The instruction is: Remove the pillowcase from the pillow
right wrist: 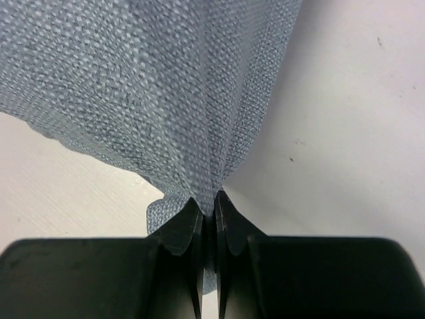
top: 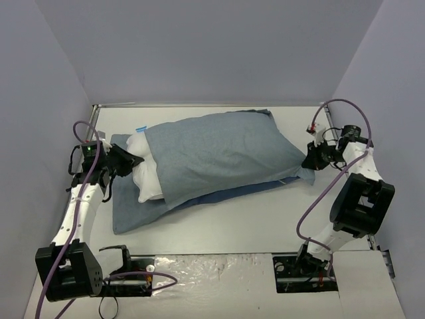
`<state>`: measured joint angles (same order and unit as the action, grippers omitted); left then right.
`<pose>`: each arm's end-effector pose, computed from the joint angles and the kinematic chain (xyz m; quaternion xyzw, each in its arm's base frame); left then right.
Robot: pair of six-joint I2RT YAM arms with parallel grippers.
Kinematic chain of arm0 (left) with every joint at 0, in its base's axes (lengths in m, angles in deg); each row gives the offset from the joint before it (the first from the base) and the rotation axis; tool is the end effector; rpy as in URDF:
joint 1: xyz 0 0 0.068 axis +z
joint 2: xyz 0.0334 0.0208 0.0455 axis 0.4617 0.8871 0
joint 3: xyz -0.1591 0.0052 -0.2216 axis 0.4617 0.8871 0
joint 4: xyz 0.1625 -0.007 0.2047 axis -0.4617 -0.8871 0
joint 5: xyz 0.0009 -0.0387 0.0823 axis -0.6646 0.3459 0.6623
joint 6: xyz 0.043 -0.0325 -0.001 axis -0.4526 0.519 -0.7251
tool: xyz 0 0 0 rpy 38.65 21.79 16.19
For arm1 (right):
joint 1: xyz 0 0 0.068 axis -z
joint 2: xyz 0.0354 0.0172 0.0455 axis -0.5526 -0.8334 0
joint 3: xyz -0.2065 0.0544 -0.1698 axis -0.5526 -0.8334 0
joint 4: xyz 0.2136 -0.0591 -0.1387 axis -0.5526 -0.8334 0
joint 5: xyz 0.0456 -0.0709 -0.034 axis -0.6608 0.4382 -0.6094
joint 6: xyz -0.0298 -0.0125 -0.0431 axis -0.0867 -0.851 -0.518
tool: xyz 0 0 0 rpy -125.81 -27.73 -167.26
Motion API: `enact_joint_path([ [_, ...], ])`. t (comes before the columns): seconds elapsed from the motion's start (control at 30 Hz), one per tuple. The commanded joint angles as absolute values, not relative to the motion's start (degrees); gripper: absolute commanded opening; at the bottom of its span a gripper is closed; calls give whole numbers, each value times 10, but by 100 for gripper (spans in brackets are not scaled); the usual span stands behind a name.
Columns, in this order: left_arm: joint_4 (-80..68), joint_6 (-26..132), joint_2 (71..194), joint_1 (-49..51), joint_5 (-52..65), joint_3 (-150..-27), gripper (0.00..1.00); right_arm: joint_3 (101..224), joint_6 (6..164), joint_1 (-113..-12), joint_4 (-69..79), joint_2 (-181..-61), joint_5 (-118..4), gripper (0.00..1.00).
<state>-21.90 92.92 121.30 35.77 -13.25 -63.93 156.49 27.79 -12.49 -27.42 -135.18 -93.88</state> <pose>0.2476 0.0191 0.2836 -0.3169 0.7910 -0.3707 0.3694 0.3283 -0.0996 0.2391 -0.3265 0.8348 0.1499 0.4172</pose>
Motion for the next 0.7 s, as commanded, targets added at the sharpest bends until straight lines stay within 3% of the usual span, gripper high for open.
enact_joint_path([
  [0.0,-201,913,1189,402,-91,-696,2,1584,269,-62,-278,-1324,-900,0],
  [0.37,-233,889,1186,423,-77,-720,2,1529,205,27,-279,-1318,-862,0],
  [0.67,-255,860,1132,420,-81,-604,2,1515,147,42,-343,-1287,-867,0],
])
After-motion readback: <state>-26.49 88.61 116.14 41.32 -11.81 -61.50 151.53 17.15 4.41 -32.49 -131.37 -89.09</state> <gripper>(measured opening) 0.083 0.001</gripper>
